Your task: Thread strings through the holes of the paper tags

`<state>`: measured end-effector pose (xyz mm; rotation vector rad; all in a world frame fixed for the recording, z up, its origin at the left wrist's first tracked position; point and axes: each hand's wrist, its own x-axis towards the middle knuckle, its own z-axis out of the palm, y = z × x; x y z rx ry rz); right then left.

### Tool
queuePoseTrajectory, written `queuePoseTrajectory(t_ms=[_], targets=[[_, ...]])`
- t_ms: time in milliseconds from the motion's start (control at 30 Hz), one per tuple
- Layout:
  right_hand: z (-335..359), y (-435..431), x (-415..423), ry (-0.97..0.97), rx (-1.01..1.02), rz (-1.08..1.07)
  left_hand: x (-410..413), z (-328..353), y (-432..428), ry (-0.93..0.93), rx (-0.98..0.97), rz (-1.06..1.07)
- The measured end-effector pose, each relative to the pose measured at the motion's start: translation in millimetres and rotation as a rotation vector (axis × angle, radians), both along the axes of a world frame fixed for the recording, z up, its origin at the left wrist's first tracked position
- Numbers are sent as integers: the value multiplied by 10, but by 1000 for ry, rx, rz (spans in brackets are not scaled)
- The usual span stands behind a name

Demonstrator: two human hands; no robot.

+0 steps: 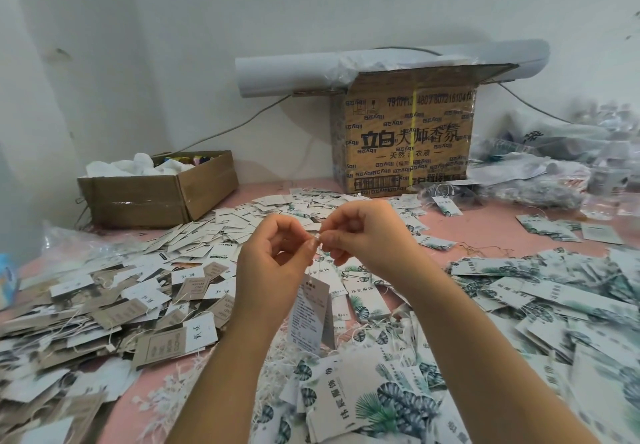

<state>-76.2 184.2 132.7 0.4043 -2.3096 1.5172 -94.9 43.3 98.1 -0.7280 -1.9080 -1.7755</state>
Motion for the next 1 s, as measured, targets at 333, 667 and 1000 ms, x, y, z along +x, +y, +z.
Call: queuePoseTrajectory(t_ms=[333, 667, 1000], targets=[[-13, -76, 5, -16, -70, -15, 10, -9, 9, 40, 24, 52], [13, -59, 72, -148, -266, 221, -25, 31, -85, -154, 190, -198], [46, -119, 108, -126, -127, 248, -72, -12, -121, -231, -124, -166]])
